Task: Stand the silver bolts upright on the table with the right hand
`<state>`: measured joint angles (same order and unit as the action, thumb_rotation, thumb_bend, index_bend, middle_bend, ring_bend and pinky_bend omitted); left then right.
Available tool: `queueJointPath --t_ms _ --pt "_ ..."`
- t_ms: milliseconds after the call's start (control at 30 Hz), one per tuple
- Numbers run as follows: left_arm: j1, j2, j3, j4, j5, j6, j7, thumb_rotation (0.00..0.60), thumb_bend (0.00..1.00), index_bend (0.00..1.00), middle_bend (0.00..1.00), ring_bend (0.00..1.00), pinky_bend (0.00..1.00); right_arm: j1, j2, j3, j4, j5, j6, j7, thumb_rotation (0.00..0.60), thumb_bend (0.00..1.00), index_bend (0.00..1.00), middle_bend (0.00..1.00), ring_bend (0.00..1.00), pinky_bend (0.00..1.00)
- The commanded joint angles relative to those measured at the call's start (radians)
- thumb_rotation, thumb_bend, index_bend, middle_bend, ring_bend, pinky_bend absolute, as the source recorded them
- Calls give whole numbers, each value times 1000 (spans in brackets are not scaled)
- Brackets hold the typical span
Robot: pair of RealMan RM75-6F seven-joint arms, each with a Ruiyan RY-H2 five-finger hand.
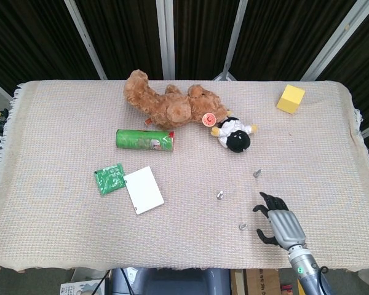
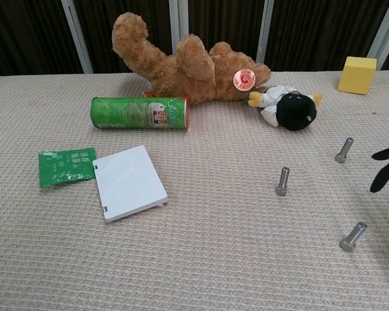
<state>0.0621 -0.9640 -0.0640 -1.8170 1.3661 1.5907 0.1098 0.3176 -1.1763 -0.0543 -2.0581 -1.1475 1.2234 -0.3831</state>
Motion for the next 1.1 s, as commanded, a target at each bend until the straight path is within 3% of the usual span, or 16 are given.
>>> queueJointPath --t_ms 33,200,433,667,1100 --pt "0 1 1 -1 3 0 0 600 117 98 72 47 184 -46 107 -20 -52 -45 50 63 600 394 260 0 0 61" --pt "3 2 5 -3 12 4 -2 600 117 98 71 47 184 -131 181 -21 -12 -161 214 101 600 393 217 0 0 61" --pt "10 12 11 -4 21 11 -13 600 117 66 71 47 184 -227 143 -17 128 -277 360 214 600 335 144 0 0 32" --pt "14 27 23 -8 28 3 -9 600 117 49 72 47 184 -257 112 -17 224 -348 396 196 600 314 116 0 0 21" --pt "16 33 39 15 89 17 -27 600 117 51 46 1 177 -270 114 16 268 -362 380 253 600 314 116 0 0 21"
